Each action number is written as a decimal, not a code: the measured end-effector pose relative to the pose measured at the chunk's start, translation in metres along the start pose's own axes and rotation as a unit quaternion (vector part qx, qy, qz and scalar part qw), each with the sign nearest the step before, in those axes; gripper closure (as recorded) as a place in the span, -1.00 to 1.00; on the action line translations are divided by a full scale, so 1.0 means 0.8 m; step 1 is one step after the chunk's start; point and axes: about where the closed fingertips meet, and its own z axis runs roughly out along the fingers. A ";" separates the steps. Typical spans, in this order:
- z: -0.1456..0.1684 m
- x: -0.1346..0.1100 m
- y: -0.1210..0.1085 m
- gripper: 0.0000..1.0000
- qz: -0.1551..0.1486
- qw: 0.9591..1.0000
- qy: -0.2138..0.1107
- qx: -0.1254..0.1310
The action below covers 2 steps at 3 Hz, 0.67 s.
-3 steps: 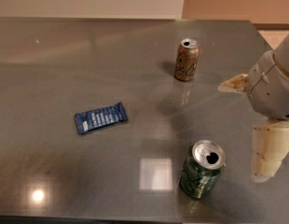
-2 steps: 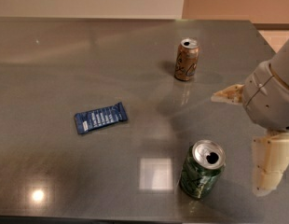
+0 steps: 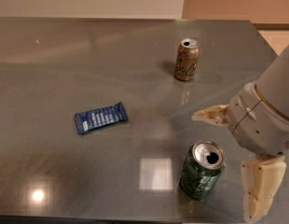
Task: Move green can near orange can
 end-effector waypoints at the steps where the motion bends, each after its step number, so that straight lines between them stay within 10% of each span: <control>1: 0.013 -0.013 0.005 -1.00 -0.017 1.000 -0.009 -0.005; 2: 0.018 -0.018 0.006 -0.67 -0.027 1.000 -0.011 -0.008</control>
Offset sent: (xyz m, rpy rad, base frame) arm -0.0143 0.0178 -0.0180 0.0187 0.0308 0.0835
